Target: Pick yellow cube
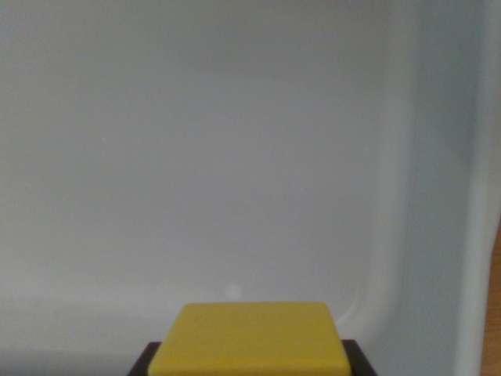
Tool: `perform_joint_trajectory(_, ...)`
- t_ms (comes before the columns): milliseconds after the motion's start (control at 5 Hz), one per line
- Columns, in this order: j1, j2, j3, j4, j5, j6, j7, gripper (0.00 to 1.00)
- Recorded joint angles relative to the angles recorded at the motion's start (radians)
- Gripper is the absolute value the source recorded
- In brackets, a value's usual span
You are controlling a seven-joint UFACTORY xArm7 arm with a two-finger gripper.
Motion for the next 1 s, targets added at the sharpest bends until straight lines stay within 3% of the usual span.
perform_joint_trajectory(1000, 0.0006, -0.015, 0.0, 0.02, -0.0027, 0.035, 0.002, 1.0)
